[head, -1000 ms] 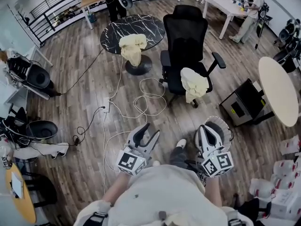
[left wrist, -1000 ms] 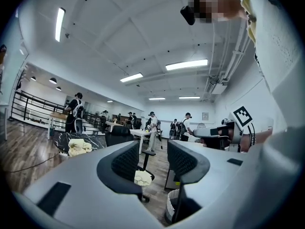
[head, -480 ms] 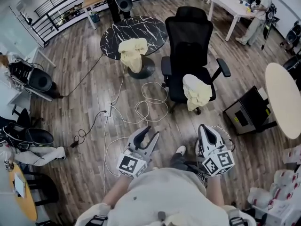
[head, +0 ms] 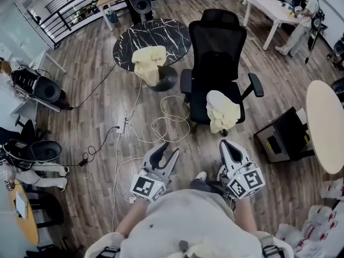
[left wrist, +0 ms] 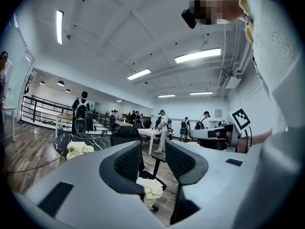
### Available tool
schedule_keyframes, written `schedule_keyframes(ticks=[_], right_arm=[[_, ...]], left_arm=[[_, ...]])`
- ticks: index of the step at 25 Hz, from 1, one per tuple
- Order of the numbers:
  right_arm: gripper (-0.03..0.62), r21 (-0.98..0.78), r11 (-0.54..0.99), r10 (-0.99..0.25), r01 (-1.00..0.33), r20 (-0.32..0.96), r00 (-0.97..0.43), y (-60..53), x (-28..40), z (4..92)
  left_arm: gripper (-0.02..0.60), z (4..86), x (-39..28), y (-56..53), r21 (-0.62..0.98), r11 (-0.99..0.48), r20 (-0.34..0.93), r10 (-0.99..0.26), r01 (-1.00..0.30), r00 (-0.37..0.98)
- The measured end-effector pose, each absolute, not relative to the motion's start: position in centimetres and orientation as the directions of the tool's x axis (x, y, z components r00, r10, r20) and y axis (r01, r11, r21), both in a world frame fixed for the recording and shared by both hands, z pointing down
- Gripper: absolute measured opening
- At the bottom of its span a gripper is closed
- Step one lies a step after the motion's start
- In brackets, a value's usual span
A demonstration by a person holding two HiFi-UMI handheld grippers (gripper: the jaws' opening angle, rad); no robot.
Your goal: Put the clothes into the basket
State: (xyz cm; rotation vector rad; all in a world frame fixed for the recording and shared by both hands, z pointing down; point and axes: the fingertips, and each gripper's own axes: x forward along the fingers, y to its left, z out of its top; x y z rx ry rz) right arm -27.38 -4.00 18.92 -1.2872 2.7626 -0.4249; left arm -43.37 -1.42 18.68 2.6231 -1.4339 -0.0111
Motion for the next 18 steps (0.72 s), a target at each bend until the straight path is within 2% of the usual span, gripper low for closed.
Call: schedule_keyframes(ticks=[8,18], right_arm=[[0.009,-0.26,0.63,-0.75,-0.732,0.041,-0.66,-8.6,-19.0,19.2],[0.008,-0.274,0.514,-0.838,-0.813,0.045,-0.545,-10.3,-8.3,20.1]], left_arm=[[0.165,19.5,-34.7,-7.1,0.146,-0.536,0.058,-0.834,-0.831,0.548],[0.163,20.1,-25.2,-12.0,0.128,-0.613,0.059,-0.78,-0.78,0.623]])
